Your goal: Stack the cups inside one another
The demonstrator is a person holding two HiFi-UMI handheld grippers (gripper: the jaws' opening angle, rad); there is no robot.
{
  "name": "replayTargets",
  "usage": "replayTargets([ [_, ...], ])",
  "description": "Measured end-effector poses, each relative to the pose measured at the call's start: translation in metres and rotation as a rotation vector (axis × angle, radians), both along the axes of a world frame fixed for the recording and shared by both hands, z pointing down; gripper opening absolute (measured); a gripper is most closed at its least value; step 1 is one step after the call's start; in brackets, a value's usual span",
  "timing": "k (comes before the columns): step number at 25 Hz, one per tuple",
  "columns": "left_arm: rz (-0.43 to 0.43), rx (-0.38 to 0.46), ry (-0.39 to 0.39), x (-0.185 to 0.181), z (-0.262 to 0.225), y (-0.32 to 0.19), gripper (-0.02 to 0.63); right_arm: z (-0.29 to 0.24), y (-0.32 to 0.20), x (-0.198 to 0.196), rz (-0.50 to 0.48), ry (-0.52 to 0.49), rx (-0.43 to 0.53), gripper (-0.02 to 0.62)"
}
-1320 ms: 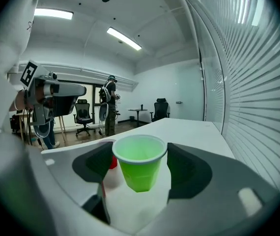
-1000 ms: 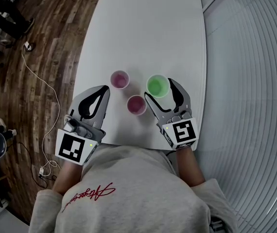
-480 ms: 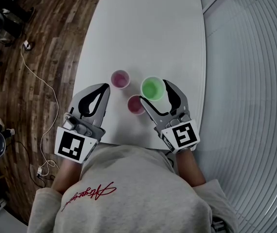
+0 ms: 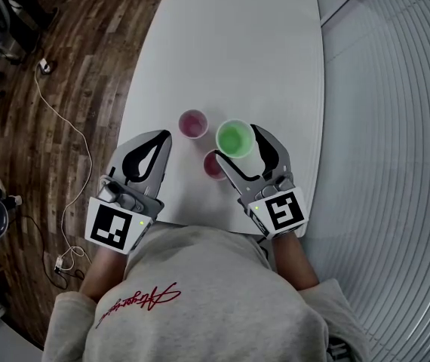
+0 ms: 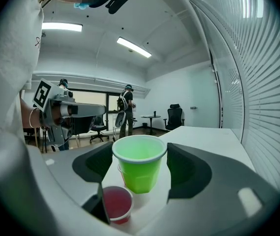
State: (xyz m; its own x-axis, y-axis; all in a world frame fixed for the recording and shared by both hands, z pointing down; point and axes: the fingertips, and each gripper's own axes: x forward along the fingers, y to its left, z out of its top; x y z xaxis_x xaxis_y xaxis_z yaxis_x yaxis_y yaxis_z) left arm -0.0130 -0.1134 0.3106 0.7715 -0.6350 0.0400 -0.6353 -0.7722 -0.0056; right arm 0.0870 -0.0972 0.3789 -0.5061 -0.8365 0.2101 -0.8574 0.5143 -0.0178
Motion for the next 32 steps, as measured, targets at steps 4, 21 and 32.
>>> replayTargets([
  [4, -0.012, -0.015, 0.001, -0.01, -0.001, 0.0, -0.006, -0.004, -0.004, -0.011, -0.015, 0.004, 0.001, 0.345],
  [21, -0.083, -0.05, -0.039, -0.052, 0.007, -0.004, -0.006, -0.009, -0.027, -0.053, -0.095, 0.031, 0.008, 0.345],
  [32, -0.138, -0.043, 0.006, -0.065, 0.002, -0.011, -0.006, -0.007, -0.043, -0.067, -0.136, 0.041, 0.014, 0.345],
])
